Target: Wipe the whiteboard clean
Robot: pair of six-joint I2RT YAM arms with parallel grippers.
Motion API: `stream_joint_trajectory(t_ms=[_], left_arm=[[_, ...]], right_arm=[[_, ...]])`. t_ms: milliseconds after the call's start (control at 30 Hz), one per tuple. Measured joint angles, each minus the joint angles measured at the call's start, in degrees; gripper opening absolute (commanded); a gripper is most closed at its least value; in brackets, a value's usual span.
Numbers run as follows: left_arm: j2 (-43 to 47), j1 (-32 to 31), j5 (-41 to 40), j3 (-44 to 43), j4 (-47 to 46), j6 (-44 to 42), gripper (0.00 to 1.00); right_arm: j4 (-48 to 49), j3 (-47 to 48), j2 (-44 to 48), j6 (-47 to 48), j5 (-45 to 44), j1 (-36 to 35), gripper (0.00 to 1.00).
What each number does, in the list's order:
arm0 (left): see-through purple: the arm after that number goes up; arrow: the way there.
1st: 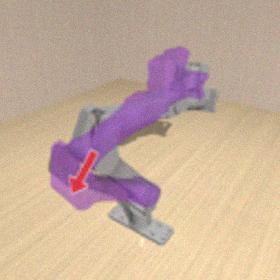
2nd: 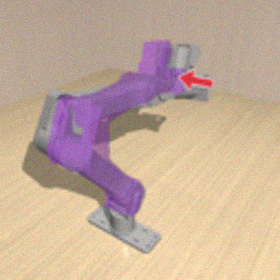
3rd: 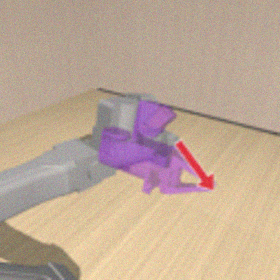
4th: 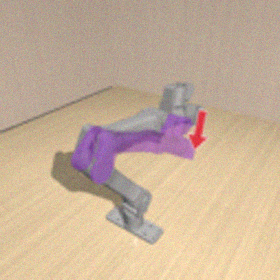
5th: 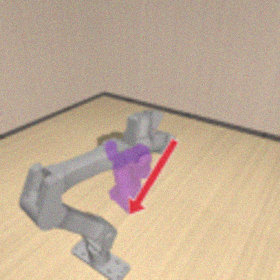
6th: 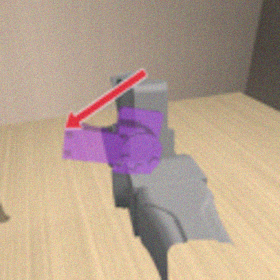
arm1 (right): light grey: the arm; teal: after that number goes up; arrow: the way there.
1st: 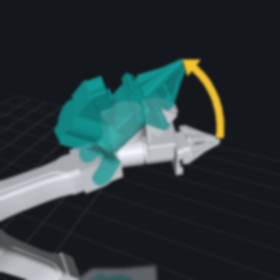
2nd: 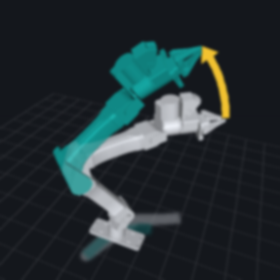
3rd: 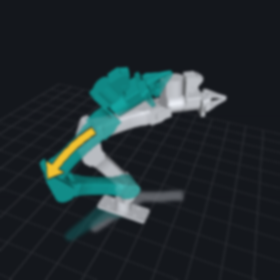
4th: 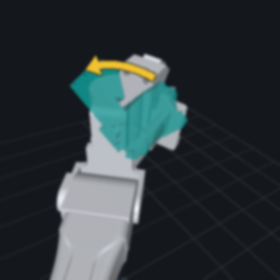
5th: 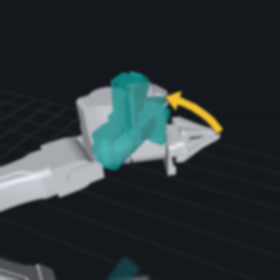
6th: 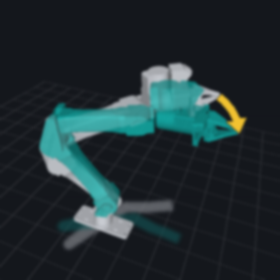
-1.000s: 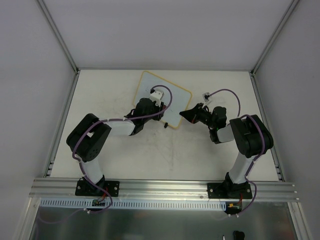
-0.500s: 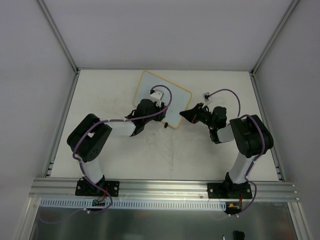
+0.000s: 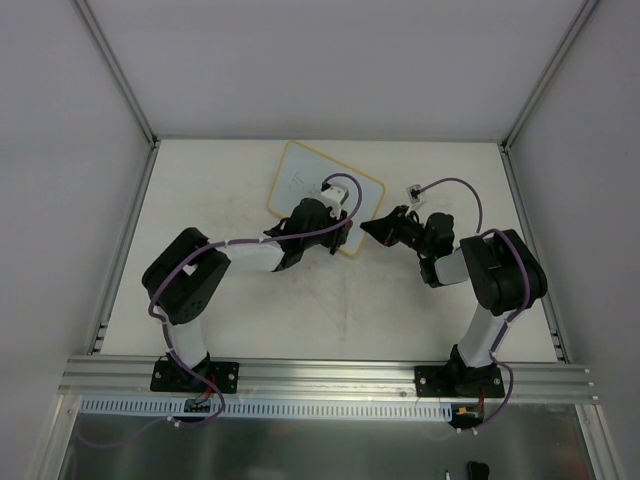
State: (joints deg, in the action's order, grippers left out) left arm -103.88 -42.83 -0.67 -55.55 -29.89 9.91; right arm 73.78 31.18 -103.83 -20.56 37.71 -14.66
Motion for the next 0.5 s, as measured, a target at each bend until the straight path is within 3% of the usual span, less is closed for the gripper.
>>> stream_joint_trajectory(t_ms=[500], left_arm=[[-1.9,0.7,0.4,-8.7,10.8,-1.8,0.00]], right_arm=[[0.2,0.0,0.0,-0.2,-0.8,0.3,0.00]])
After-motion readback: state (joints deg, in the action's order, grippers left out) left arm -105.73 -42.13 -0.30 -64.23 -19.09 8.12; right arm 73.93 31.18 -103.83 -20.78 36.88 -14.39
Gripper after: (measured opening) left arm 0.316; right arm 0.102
